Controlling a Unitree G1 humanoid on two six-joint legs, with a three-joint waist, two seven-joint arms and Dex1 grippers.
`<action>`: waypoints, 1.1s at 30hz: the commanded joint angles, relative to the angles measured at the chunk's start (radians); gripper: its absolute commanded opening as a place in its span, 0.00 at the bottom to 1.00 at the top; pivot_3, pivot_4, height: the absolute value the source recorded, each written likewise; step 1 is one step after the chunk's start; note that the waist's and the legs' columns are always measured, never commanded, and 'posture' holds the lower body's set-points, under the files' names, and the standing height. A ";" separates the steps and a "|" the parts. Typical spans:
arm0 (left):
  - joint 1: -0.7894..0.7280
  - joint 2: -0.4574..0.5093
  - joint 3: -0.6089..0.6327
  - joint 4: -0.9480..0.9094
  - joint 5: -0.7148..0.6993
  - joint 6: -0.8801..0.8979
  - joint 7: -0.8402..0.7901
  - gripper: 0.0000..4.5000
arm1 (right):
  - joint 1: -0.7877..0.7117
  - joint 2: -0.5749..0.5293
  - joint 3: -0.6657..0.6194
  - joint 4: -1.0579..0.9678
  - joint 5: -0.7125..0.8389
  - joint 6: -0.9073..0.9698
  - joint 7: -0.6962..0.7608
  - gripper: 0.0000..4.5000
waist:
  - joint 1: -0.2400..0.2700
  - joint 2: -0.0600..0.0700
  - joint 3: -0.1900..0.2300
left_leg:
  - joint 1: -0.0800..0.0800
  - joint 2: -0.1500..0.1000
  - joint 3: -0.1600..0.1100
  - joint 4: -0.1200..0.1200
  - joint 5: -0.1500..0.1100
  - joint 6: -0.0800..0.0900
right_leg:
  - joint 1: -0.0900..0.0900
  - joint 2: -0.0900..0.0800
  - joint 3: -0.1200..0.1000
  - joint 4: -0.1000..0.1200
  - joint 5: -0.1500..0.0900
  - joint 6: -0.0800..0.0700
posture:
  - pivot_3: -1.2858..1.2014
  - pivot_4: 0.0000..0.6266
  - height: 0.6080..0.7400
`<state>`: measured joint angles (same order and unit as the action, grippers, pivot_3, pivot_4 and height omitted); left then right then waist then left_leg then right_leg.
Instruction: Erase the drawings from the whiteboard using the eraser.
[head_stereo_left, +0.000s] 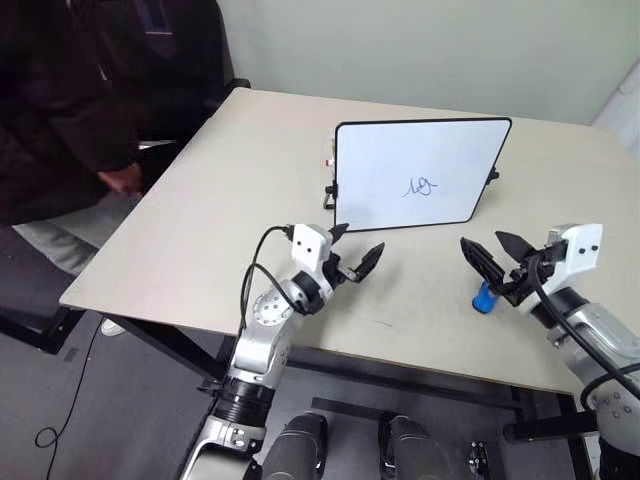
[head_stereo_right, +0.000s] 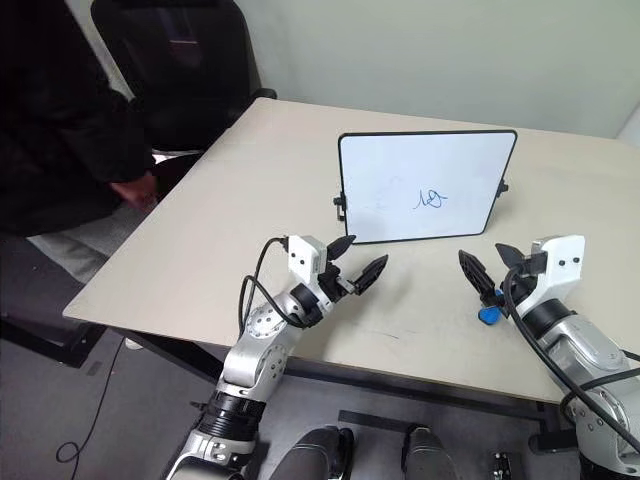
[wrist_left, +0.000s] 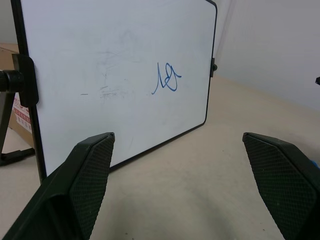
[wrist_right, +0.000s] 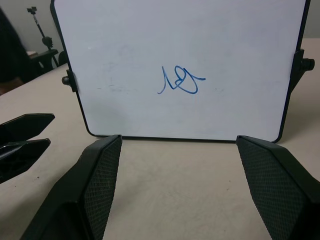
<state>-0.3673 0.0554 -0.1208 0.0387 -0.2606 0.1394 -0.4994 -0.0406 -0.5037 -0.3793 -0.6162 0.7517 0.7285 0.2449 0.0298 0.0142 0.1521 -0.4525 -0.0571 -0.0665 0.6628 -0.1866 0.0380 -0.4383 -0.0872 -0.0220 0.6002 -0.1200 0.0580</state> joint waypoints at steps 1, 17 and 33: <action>0.006 -0.008 -0.003 -0.043 -0.018 0.001 -0.008 1.00 | 0.006 -0.002 -0.023 -0.050 0.021 -0.002 -0.016 0.86 | 0.000 0.000 0.000 | 0.000 0.000 0.000 0.000 0.000 0.000 | 0.000 0.000 0.000 0.000 0.000 0.000 | 0.52 0.24 1.00; -0.030 -0.004 0.007 0.013 -0.023 -0.012 -0.041 1.00 | 0.026 -0.082 -0.007 0.010 -0.055 0.245 -0.188 0.99 | 0.001 0.000 0.000 | 0.000 0.000 0.000 0.000 0.000 0.000 | 0.001 0.000 0.000 -0.001 0.000 0.000 | 0.52 0.24 1.00; -0.031 -0.020 0.006 0.020 -0.014 -0.021 -0.037 1.00 | -0.140 -0.001 -0.051 0.035 -0.061 0.604 -0.346 0.99 | 0.002 0.000 0.000 | 0.000 0.000 0.000 0.000 0.000 0.000 | 0.001 0.000 0.000 -0.001 0.000 0.000 | 0.52 0.24 1.00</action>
<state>-0.3860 0.0376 -0.1172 0.0792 -0.2754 0.1367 -0.5380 -0.1588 -0.5016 -0.4142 -0.5634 0.7110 1.3189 -0.0852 0.0316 0.0143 0.1520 -0.4527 -0.0572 -0.0665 0.6626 -0.1869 0.0385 -0.4375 -0.0873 -0.0220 0.5988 -0.1202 0.0583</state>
